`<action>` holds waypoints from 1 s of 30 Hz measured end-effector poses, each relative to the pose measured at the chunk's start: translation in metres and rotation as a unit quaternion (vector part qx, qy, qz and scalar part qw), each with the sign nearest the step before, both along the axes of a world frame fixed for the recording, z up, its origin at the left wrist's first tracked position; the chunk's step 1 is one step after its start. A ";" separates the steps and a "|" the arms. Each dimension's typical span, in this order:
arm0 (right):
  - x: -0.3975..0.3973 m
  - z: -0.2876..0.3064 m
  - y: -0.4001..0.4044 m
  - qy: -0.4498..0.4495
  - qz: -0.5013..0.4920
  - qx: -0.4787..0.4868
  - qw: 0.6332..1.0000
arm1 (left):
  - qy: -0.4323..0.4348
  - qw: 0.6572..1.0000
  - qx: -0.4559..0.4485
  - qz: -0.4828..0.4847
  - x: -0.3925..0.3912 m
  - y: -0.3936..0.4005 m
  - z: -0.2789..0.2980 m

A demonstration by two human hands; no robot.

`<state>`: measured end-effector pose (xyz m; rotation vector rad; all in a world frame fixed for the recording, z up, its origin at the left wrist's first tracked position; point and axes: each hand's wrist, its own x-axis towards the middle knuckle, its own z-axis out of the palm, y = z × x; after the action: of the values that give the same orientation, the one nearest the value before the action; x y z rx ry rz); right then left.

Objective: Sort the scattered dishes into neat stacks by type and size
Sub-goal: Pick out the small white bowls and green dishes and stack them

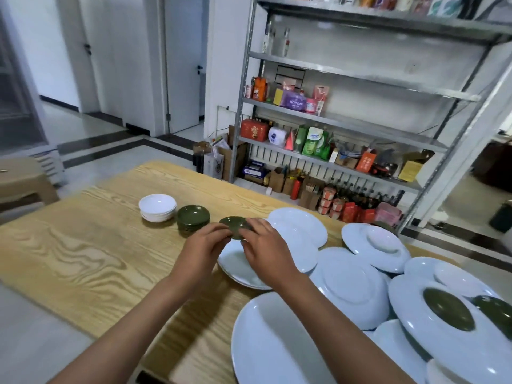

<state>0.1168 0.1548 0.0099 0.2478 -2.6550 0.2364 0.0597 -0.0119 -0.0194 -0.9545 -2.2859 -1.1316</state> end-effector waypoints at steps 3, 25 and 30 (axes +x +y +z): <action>-0.010 -0.005 -0.011 -0.046 -0.019 -0.030 0.998 | 0.002 0.999 0.003 0.050 -0.018 -0.014 -0.006; -0.028 -0.019 -0.017 -0.094 -0.033 -0.116 0.988 | -0.085 0.955 -0.153 0.240 -0.077 -0.028 -0.024; -0.007 -0.002 -0.002 -0.071 -0.055 -0.119 0.989 | -0.053 0.963 -0.166 0.204 -0.059 -0.008 -0.009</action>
<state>0.1094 0.1528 0.0076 0.0073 -2.7369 0.5494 0.0006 -0.0199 -0.0282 -0.4959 -2.6519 -0.6524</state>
